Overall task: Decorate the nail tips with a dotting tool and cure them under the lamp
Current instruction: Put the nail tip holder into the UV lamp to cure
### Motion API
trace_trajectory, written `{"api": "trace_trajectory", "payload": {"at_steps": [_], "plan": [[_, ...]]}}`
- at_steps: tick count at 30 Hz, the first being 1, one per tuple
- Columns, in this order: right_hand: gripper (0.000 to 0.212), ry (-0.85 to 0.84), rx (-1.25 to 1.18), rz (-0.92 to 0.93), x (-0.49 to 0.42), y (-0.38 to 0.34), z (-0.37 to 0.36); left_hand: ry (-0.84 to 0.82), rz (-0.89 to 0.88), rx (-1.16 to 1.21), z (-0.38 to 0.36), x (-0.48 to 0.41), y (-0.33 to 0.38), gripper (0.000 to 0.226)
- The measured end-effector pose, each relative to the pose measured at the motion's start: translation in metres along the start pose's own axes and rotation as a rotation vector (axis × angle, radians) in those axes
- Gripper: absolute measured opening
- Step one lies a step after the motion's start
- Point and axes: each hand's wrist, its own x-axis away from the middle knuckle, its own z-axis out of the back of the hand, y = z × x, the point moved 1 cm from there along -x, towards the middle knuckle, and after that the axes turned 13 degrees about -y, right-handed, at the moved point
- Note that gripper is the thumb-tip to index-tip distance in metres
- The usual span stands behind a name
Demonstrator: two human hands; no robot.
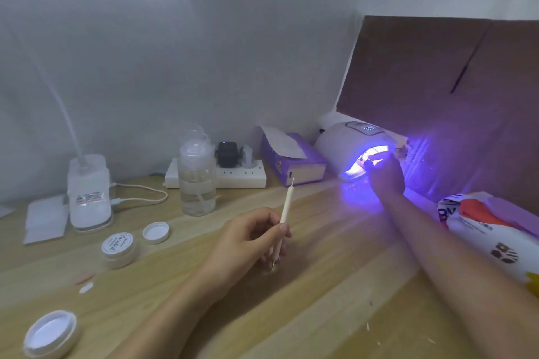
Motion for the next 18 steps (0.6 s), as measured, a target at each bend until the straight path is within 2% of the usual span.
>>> {"api": "trace_trajectory", "payload": {"at_steps": [6,10,15,18], "plan": [[0.037,-0.132,-0.053,0.082,0.005,-0.012,-0.013,-0.004,0.010,-0.068,0.000,0.001,0.001,0.017],[0.040,-0.174,-0.086,0.029,0.005,-0.018,-0.019,-0.001,0.004,-0.064,0.000,0.001,0.002,0.017],[0.058,-0.272,-0.143,-0.018,0.011,-0.020,-0.018,-0.002,-0.002,-0.054,0.000,0.001,0.003,0.018],[0.057,-0.292,-0.197,-0.017,0.013,-0.025,-0.015,-0.002,-0.003,-0.055,0.000,0.001,0.003,0.018]]}}
